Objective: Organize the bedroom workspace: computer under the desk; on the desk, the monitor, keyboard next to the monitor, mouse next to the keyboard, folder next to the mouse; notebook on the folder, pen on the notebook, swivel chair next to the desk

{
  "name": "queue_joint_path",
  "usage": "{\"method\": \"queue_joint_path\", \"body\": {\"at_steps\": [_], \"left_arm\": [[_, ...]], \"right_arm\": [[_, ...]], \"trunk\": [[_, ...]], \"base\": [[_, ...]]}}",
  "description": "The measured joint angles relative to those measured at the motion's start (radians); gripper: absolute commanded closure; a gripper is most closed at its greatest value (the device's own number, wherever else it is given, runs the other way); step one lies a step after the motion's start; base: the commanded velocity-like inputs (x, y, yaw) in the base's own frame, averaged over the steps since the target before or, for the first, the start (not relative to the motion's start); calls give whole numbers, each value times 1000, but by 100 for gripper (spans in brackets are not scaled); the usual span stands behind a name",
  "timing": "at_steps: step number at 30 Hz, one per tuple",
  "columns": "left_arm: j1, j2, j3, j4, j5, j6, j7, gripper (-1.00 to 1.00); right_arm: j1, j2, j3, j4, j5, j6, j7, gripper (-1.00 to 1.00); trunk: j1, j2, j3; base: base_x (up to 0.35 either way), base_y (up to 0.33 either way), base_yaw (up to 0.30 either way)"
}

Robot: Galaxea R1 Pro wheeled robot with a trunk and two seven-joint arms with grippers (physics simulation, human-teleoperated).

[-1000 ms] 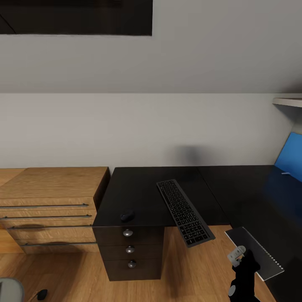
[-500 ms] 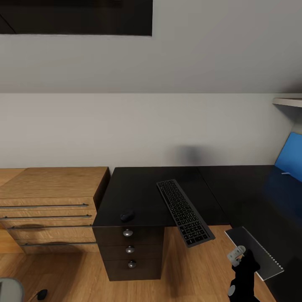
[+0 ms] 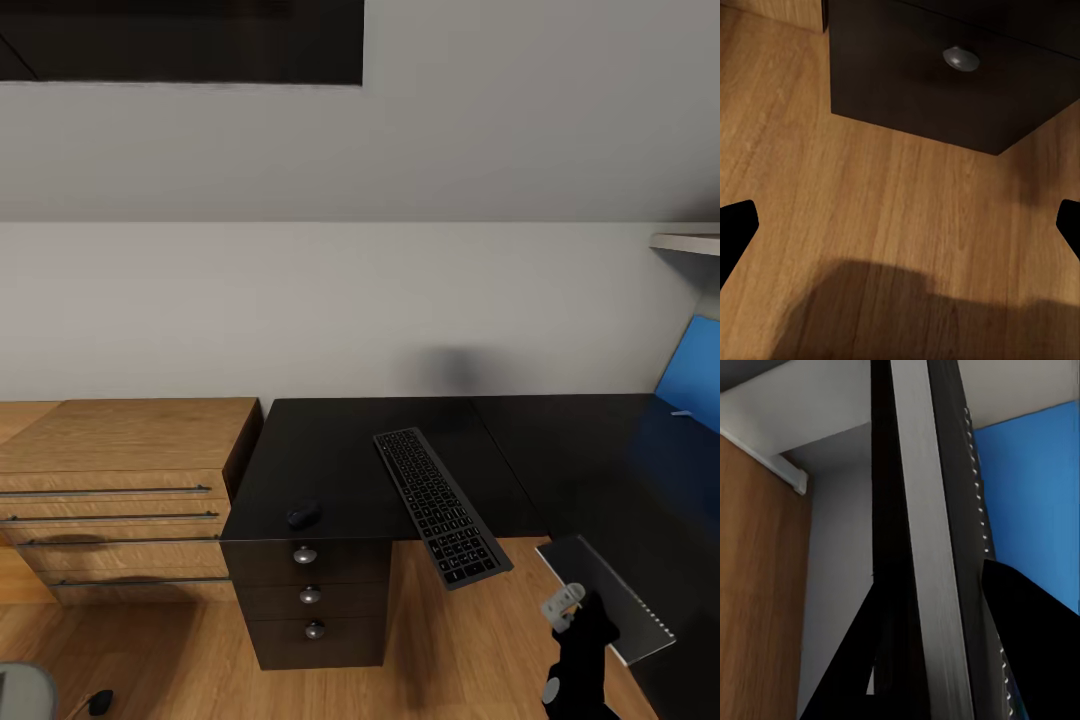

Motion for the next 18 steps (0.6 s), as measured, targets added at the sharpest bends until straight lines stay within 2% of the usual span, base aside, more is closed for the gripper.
{"method": "queue_joint_path", "body": {"at_steps": [8,12,18], "left_arm": [[0,0,0,0,0,0,0,-100],[0,-1,0,0,0,0,0,-100],[0,-1,0,0,0,3,0,-100]], "right_arm": [[0,9,4,-49,0,1,-47,100],[0,36,1,-117,3,10,-52,100],[0,51,-3,-156,-2,34,-53,100]], "trunk": [[0,0,0],[0,0,0],[0,0,0]], "base": [[0,0,0],[0,0,0],[0,0,0]]}}
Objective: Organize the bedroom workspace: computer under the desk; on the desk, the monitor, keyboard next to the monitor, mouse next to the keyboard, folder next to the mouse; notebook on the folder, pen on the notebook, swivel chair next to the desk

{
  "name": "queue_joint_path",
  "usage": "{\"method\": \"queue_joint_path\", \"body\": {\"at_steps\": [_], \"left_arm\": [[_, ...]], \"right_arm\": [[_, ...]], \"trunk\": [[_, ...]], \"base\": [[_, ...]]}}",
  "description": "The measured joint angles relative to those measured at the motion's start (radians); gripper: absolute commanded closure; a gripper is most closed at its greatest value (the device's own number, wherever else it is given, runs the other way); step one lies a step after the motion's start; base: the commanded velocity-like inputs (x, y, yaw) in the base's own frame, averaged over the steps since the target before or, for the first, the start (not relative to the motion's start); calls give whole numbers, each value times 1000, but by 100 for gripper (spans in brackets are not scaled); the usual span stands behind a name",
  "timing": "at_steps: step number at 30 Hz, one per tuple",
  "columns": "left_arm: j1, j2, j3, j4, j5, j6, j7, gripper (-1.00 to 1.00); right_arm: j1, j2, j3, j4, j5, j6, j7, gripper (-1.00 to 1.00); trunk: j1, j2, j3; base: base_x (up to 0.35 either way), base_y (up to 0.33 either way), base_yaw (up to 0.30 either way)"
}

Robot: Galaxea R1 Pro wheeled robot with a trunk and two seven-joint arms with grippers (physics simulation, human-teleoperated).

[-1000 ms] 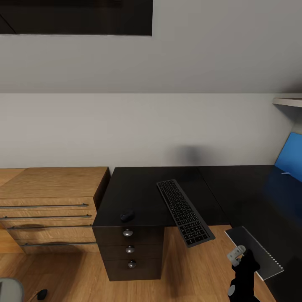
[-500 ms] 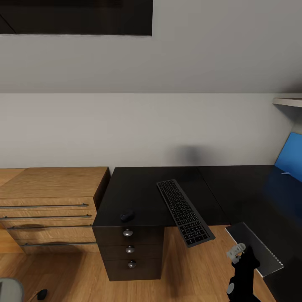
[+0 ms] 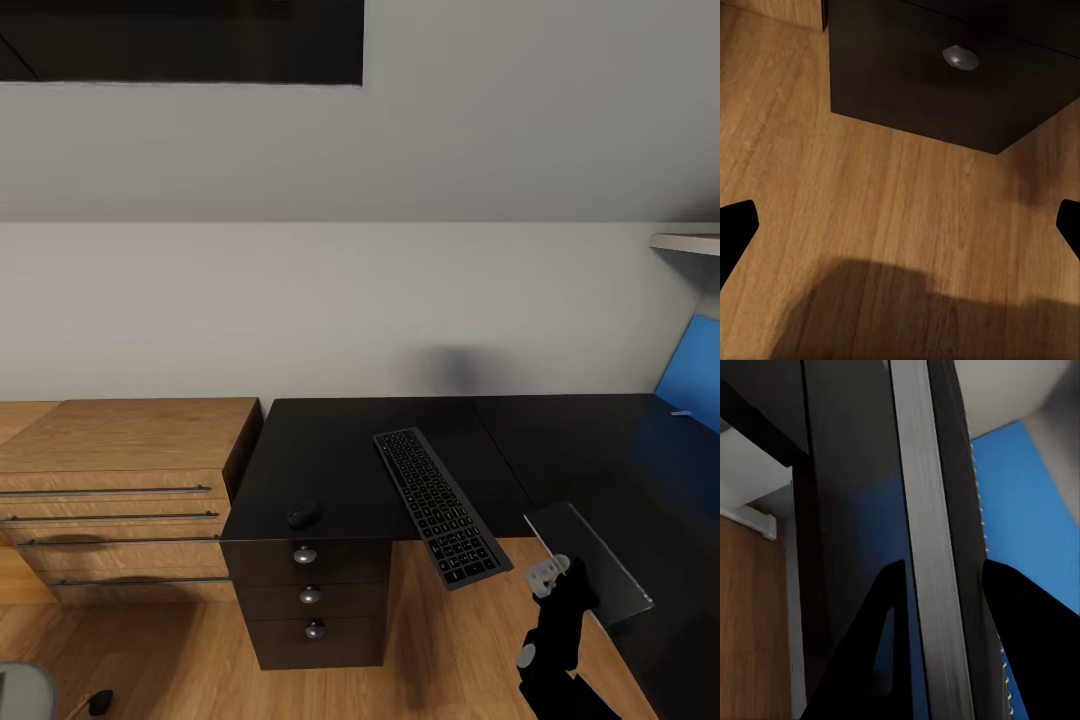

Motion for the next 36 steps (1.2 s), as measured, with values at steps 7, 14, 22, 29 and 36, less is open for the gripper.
{"method": "queue_joint_path", "body": {"at_steps": [7,14,22,29,36], "left_arm": [[0,0,0,0,0,2,0,-100],[-1,0,0,0,0,2,0,-100],[0,0,0,0,0,2,1,-100],[0,0,0,0,0,2,1,-100],[0,0,0,0,0,2,0,-100]], "right_arm": [[0,3,-1,-45,-1,5,1,100],[0,2,-8,-64,-3,5,0,100],[0,1,-28,-104,-6,6,-1,100],[0,2,-33,-111,-7,4,0,100],[0,2,-34,-109,-9,3,3,100]], "trunk": [[0,0,0],[0,0,0],[0,0,0],[0,0,0],[0,0,0]], "base": [[0,0,0],[0,0,0],[0,0,0],[0,0,0],[121,43,0]]}}
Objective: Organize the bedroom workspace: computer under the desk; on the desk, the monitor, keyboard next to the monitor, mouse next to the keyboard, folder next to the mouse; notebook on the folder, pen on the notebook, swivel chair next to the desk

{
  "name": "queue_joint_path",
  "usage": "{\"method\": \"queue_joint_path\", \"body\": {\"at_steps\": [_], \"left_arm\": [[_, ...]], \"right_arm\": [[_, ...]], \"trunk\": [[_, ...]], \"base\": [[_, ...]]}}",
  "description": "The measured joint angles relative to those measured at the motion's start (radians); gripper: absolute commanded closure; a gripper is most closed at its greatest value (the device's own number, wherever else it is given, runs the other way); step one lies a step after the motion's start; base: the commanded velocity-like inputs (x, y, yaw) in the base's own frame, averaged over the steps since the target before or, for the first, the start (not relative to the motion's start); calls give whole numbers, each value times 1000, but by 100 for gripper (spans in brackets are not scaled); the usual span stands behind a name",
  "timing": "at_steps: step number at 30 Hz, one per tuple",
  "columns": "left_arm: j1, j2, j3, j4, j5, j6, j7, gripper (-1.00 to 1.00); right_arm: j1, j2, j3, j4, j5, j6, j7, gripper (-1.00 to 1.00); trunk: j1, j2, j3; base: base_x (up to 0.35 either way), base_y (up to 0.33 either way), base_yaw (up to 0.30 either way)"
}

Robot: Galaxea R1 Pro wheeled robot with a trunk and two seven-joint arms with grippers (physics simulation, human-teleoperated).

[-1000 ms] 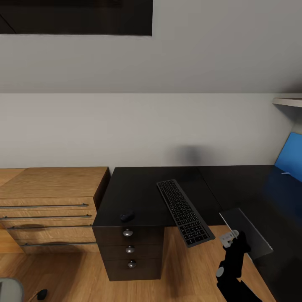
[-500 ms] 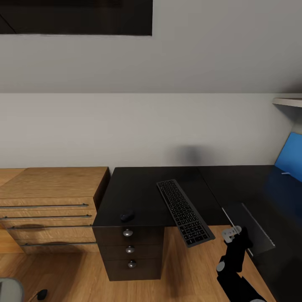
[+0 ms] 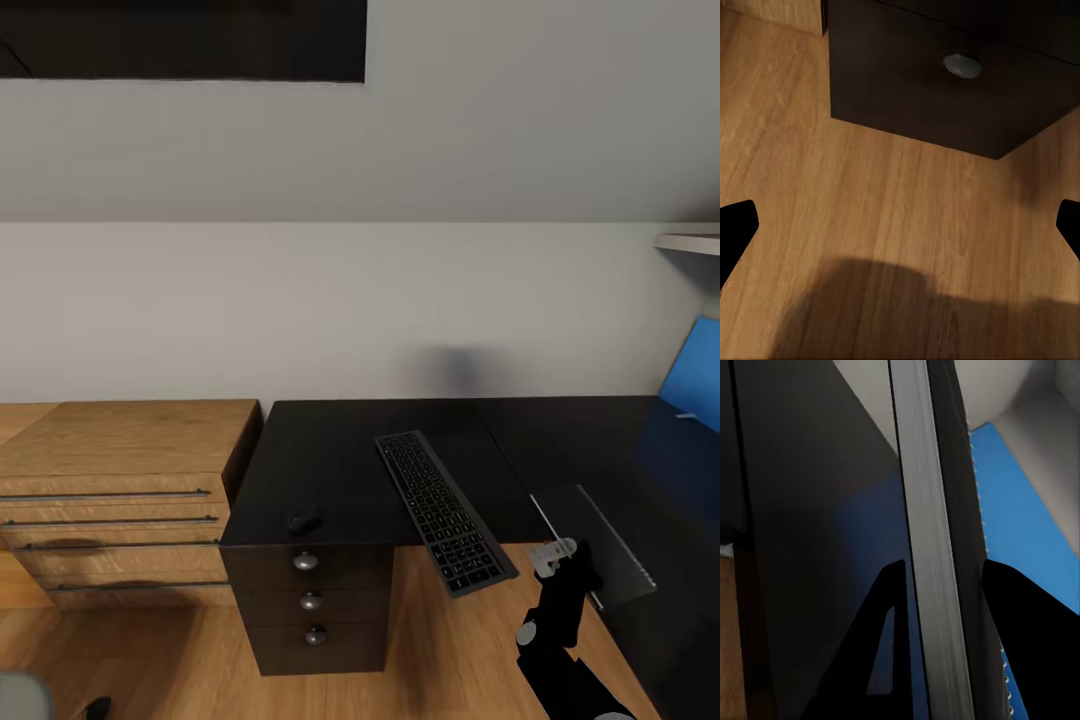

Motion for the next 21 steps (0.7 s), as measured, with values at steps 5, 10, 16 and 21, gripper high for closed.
{"method": "queue_joint_path", "body": {"at_steps": [5,10,16,21], "left_arm": [[1,0,0,0,0,0,0,-100],[0,0,0,0,0,0,0,-100],[0,0,0,0,0,-1,0,-100],[0,0,0,0,0,0,0,-100]], "right_arm": [[0,0,0,1,-1,0,2,100],[0,0,0,2,-2,0,5,100],[0,-1,0,3,-2,0,6,100],[0,-2,0,3,-2,0,6,100]], "trunk": [[0,0,0],[0,0,0],[0,0,0],[0,0,0]], "base": [[135,51,0],[29,47,0],[5,80,0],[6,16,0]]}}
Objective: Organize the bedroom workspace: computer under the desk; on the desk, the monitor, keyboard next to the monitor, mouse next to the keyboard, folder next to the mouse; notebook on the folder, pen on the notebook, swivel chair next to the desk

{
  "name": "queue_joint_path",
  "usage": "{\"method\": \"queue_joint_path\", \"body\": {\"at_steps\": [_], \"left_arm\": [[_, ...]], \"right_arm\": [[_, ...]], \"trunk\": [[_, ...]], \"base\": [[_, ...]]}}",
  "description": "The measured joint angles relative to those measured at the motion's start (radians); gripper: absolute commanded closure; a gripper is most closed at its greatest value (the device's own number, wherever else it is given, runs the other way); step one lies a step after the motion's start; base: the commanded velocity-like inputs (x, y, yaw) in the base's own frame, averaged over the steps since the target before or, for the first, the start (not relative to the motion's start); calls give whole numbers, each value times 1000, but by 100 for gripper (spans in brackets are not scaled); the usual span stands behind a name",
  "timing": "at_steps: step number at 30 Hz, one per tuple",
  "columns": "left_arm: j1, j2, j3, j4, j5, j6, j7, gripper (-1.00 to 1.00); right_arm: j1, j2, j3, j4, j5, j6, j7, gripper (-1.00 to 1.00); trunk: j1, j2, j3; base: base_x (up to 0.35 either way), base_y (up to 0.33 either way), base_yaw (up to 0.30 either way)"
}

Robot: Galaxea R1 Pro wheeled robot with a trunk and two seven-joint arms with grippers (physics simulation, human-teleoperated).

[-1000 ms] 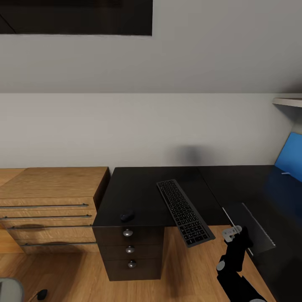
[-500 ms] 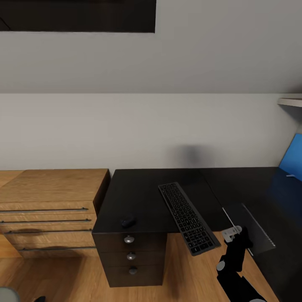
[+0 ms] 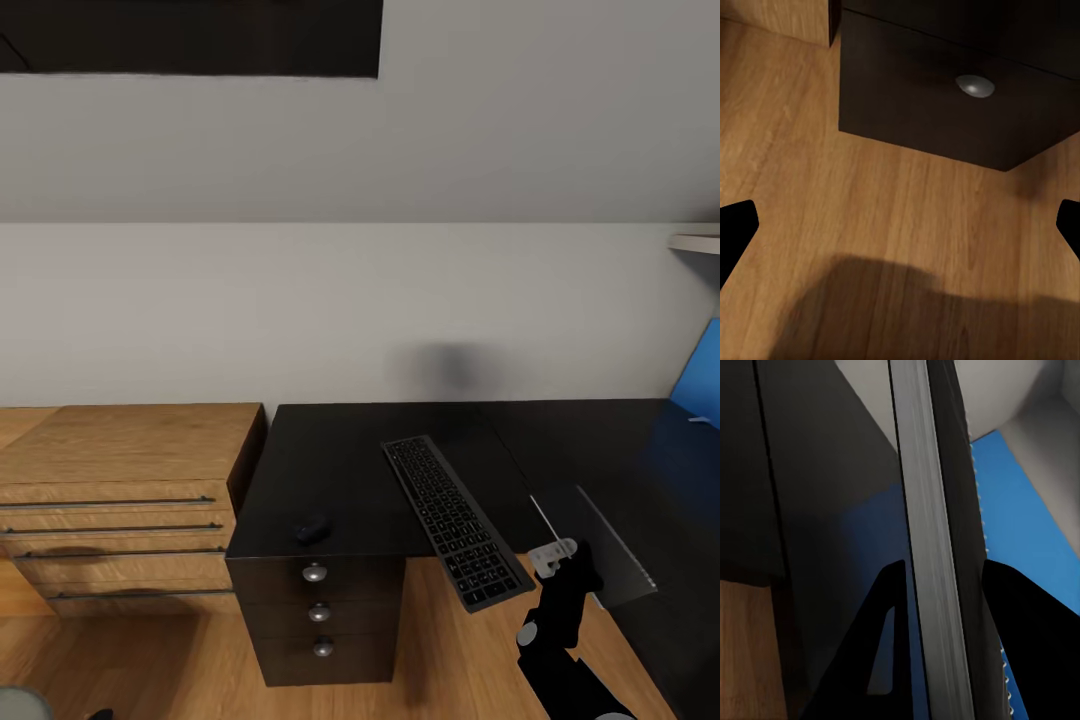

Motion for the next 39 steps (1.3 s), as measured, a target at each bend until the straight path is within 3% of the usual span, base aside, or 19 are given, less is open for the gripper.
{"method": "queue_joint_path", "body": {"at_steps": [8,16,33,35,39], "left_arm": [[0,0,0,0,1,0,0,-100],[1,0,0,0,0,0,0,-100],[1,0,0,0,-1,1,-2,-100],[1,0,0,0,-1,1,-2,-100],[0,-2,0,0,-1,2,-1,-100]], "right_arm": [[0,-2,-5,0,1,-1,-2,100],[0,-3,-33,0,1,-2,-2,100],[0,-5,-44,0,3,-25,-3,100],[0,-6,-56,0,2,-27,0,100],[0,-17,-117,-1,-1,-28,28,100]], "trunk": [[0,0,0],[0,0,0],[0,0,0],[0,0,0],[0,0,0]], "base": [[96,2,0],[21,0,0],[132,34,0],[11,2,0],[4,1,0]]}}
